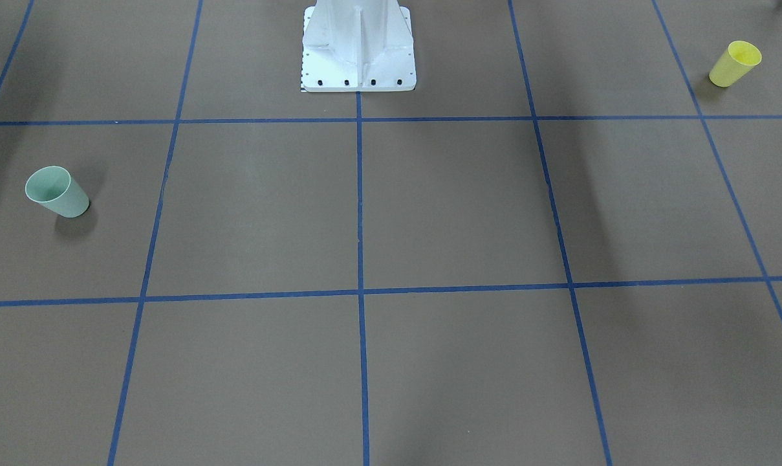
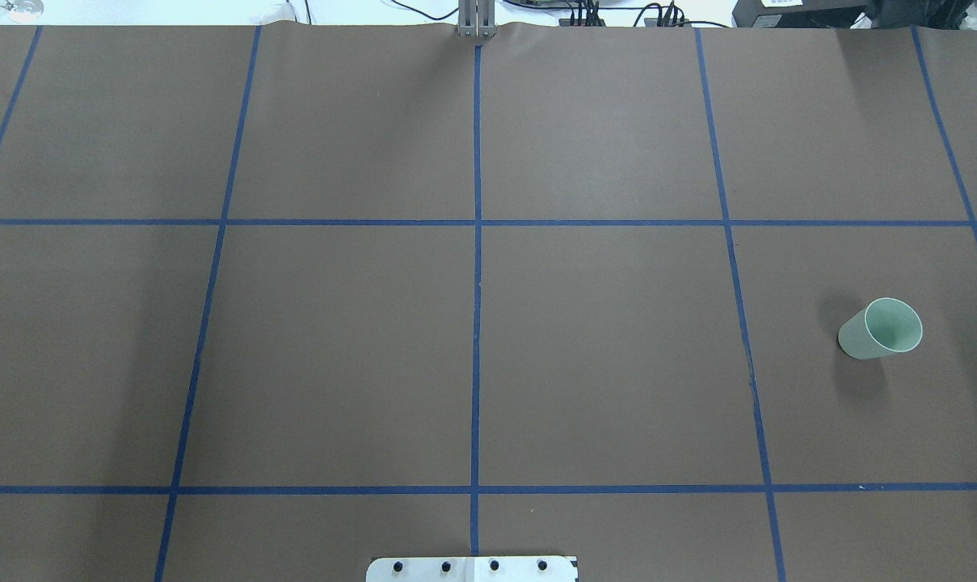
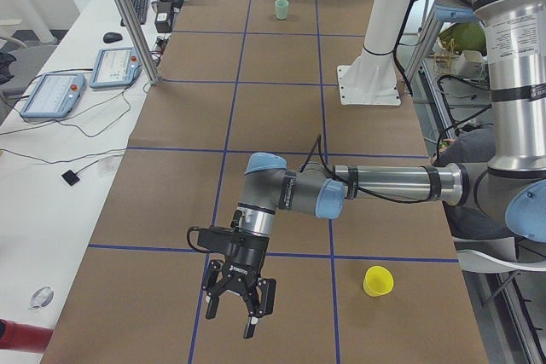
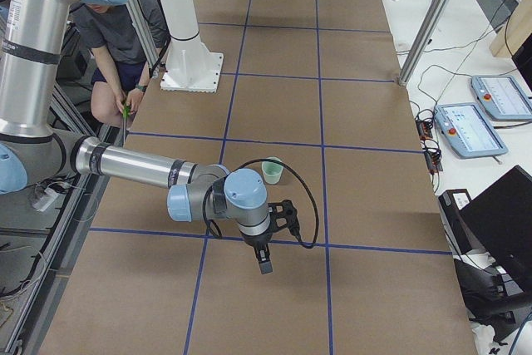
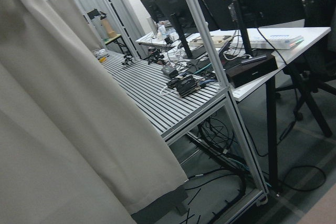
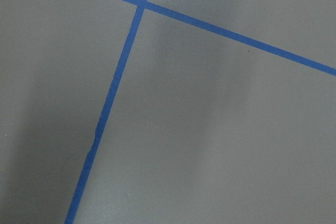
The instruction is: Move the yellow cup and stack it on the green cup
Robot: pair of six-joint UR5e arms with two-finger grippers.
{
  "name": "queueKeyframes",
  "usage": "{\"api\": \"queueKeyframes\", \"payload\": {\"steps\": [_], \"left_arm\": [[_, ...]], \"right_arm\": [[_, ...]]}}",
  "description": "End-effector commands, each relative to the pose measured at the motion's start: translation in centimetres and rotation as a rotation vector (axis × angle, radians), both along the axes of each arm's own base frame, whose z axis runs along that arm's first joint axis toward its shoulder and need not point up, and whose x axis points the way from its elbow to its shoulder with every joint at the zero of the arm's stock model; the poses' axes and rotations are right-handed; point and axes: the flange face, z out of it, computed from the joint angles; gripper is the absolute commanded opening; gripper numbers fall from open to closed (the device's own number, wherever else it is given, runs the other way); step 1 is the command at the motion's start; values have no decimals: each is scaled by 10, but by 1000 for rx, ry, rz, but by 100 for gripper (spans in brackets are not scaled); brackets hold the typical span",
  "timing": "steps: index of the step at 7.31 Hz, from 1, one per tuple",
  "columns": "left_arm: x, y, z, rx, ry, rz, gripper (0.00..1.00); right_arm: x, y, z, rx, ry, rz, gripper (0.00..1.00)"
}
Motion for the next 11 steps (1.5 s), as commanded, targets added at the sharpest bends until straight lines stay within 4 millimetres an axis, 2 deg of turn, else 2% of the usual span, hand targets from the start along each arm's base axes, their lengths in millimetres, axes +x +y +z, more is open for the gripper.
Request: {"api": "queueKeyframes", "payload": {"steps": [1,2,5,6,8,9,10,11], "left_arm": [[28,9,15,-152,-101,-92,100],[34,17,8,-207,-123,-140,100],[63,47,22,-408,-181,-307,100],[84,53,21,-475,-190,-363,100],[141,75,21,-588,-232,-523,100],[165,78,16,-643,-240,-611,100],[183,83,10,-692,-248,-683,100],[199,91,12,-699,-284,-738,100]], "right_arm": [[-2,6,2,-3,-21,-4,100],[-2,5,1,0,-21,-6,100],[-2,5,1,4,-23,-10,100],[-2,5,0,7,-23,-11,100],[-2,4,-1,12,-22,-13,100],[-2,4,-3,16,-27,-15,100],[-2,4,-3,16,-27,-15,100],[-3,3,-3,18,-27,-17,100]]}}
